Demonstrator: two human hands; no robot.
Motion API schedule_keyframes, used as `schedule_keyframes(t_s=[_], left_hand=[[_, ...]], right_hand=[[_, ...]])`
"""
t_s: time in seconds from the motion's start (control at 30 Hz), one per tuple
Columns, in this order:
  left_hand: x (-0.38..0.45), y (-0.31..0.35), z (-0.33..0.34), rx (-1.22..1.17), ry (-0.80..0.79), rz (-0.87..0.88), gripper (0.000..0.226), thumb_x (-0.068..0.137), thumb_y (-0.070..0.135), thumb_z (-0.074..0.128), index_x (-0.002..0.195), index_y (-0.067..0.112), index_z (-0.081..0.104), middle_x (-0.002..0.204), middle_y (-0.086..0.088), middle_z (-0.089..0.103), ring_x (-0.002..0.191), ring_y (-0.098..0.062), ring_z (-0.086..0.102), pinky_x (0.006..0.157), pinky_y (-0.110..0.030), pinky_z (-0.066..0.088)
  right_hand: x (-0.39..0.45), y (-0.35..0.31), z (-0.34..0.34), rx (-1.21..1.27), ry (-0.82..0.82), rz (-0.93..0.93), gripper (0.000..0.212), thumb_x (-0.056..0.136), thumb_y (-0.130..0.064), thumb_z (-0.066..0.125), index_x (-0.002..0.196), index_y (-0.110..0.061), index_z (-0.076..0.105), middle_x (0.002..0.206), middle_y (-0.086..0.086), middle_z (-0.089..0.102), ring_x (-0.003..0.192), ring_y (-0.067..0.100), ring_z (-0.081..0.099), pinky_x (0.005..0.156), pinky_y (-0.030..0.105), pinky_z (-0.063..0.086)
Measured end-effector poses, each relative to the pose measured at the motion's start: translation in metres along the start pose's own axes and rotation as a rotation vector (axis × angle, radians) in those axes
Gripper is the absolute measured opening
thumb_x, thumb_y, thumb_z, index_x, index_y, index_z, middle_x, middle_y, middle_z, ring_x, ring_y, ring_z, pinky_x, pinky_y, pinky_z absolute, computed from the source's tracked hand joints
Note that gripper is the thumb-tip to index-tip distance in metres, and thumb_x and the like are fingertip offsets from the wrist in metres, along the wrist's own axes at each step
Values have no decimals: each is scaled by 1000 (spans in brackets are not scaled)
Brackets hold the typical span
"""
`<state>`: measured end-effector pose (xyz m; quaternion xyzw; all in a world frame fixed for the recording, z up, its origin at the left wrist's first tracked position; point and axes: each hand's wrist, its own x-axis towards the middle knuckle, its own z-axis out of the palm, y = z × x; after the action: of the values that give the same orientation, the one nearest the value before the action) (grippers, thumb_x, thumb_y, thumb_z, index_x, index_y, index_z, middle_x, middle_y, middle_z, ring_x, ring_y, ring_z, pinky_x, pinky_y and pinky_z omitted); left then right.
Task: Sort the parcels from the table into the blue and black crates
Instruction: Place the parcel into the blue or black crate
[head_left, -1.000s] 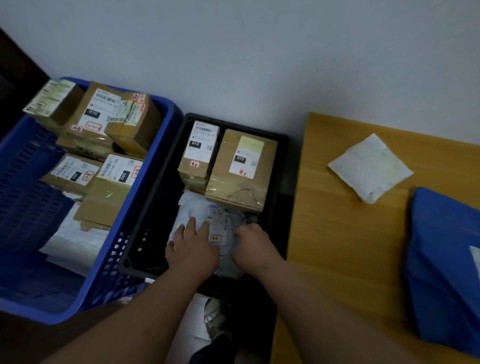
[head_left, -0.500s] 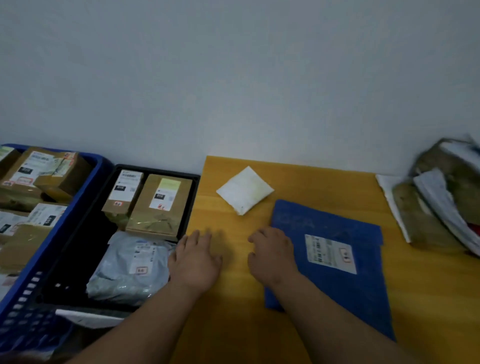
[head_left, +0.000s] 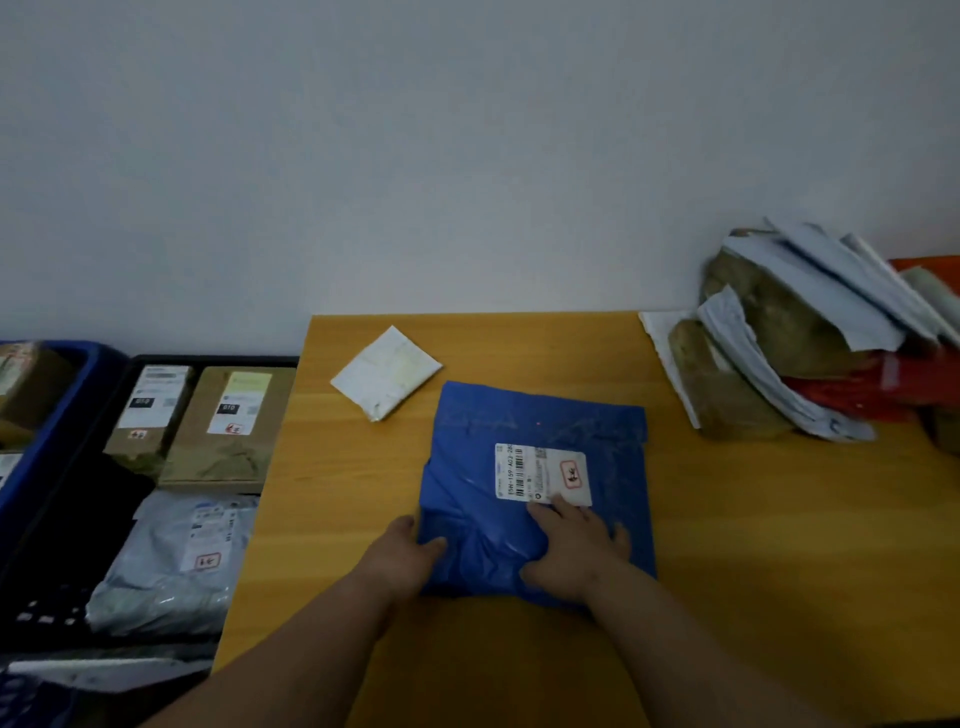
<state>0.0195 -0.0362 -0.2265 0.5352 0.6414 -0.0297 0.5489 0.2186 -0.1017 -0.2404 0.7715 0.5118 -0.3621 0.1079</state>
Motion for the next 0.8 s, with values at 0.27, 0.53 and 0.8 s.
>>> schedule_keyframes(t_s=[0.27,0.53,0.8], left_hand=[[3,0,15,-164,29,-131,50,95,18,60,140,4,45,132,-15,55,111,-32,57,95,-44,50],[0,8,20,-415,0,-187,44,96,10,60,136,12,44,132,-12,53,104,-27,54,86,-41,50],[4,10,22,-451,117,-98,41,90,1,58,129,12,48,108,-7,59,98,-28,60,87,-45,55]], right_hand=[[-1,11,-7,203,68,14,50,90,-49,53,139,-37,47,151,-6,40,138,22,37,119,54,6],[8,18,1,280,180,17,39,89,-52,57,123,-33,59,137,-8,55,121,16,53,97,36,46],[7,21,0,335,188,14,39,91,-50,58,125,-32,57,141,-8,52,127,15,49,105,38,41]])
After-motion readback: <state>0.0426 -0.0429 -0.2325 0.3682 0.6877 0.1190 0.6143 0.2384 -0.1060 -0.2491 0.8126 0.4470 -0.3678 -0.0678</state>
